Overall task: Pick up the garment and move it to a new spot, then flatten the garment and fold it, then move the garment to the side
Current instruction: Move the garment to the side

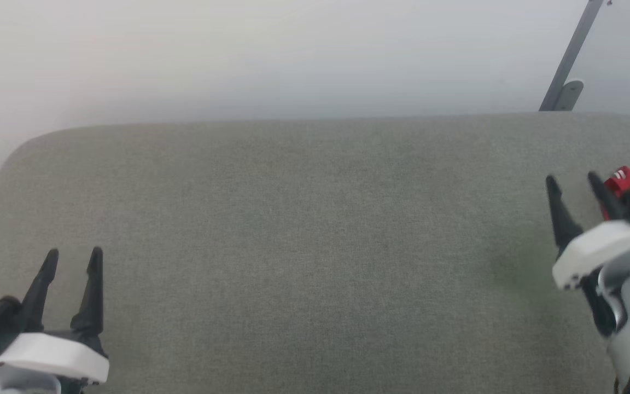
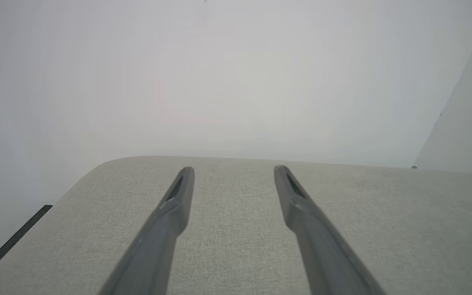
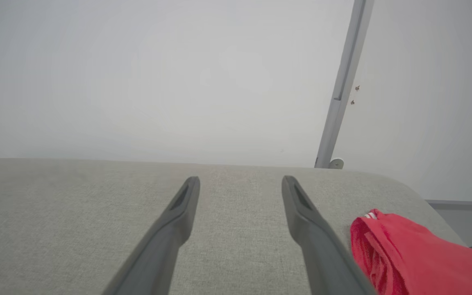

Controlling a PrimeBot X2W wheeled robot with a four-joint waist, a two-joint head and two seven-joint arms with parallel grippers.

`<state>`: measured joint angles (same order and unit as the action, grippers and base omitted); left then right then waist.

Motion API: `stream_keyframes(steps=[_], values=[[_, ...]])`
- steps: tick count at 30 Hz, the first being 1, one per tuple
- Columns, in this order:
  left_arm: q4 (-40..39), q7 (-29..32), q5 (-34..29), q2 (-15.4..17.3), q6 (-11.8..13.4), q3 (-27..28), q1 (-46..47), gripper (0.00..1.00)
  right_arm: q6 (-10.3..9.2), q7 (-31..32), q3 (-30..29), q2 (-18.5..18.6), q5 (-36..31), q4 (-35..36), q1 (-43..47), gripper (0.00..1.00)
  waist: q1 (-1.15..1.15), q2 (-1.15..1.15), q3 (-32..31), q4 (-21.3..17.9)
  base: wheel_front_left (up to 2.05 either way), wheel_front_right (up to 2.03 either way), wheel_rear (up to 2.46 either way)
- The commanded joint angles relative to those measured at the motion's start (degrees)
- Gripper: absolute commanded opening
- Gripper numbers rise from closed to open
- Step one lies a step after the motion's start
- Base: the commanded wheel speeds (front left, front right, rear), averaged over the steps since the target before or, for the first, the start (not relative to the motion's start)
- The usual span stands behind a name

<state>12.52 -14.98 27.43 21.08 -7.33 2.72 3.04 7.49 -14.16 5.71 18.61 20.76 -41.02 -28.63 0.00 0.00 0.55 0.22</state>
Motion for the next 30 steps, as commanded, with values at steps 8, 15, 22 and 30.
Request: stream_keyframes(steps=[8,15,22,30], values=[[-1.24,-0.24,-2.19,-0.84,-0.14,2.18,-3.64,1.00,0.00,1.14,-5.18,-3.66,-2.09,10.17,11.10,1.00,0.00,0.00,-0.88,-0.16,0.00,0.00,0.00],[-1.97,-0.24,-2.68,-0.92,-0.15,2.91,-5.22,1.00,0.00,3.54,-8.48,-7.17,-3.45,17.45,17.87,1.00,0.00,0.00,-1.24,-0.63,0.00,0.00,0.00],[-2.56,-0.24,-2.74,-1.22,-0.15,2.93,-5.44,1.00,0.00,5.72,-10.25,-9.03,-4.81,22.69,20.80,1.00,0.00,0.00,-1.20,-0.92,0.00,0.00,0.00],[-3.05,-0.24,-2.96,-1.55,-0.15,2.62,-5.63,1.00,0.00,7.24,-10.57,-9.78,-5.49,26.23,22.13,1.00,0.00,0.00,-1.12,-0.89,0.00,0.00,0.00]])
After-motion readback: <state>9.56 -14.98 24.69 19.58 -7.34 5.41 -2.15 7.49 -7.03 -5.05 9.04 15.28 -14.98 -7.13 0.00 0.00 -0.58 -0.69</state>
